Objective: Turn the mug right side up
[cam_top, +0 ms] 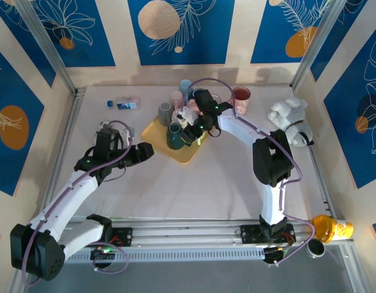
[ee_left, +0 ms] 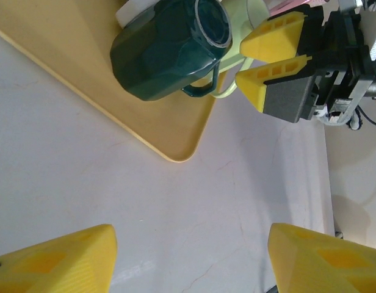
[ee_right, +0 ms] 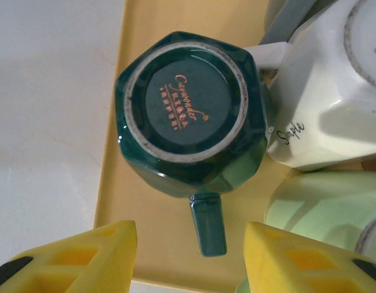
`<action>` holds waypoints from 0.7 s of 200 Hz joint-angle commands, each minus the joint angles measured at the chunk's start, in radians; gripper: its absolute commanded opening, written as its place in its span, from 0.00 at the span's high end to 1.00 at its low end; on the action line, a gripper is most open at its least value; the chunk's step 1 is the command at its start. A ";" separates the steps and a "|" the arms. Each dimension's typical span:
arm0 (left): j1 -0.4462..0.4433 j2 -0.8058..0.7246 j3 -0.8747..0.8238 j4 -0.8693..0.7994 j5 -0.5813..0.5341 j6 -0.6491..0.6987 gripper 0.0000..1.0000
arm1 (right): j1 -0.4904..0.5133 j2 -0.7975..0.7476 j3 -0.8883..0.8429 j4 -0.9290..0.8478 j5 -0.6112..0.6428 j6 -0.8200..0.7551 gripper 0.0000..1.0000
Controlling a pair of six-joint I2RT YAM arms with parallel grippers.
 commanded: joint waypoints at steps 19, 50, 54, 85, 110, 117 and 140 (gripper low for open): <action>0.034 0.004 0.003 -0.064 0.004 -0.021 0.34 | 0.024 0.062 0.076 -0.085 0.054 -0.038 0.52; 0.046 0.025 0.017 -0.071 0.048 -0.021 0.35 | 0.029 0.104 0.106 -0.112 0.070 -0.038 0.53; 0.047 0.027 0.017 -0.072 0.050 -0.022 0.35 | 0.031 0.108 0.111 -0.114 0.075 -0.038 0.53; 0.052 0.036 0.021 -0.068 0.058 -0.018 0.36 | 0.037 0.128 0.124 -0.112 0.082 -0.038 0.55; 0.057 0.041 0.028 -0.071 0.062 -0.023 0.36 | 0.039 0.147 0.137 -0.111 0.091 -0.032 0.58; 0.058 0.041 0.028 -0.072 0.065 -0.027 0.36 | 0.039 0.150 0.141 -0.111 0.093 -0.030 0.60; 0.061 0.037 0.031 -0.072 0.067 -0.031 0.36 | 0.042 0.156 0.143 -0.106 0.098 -0.026 0.63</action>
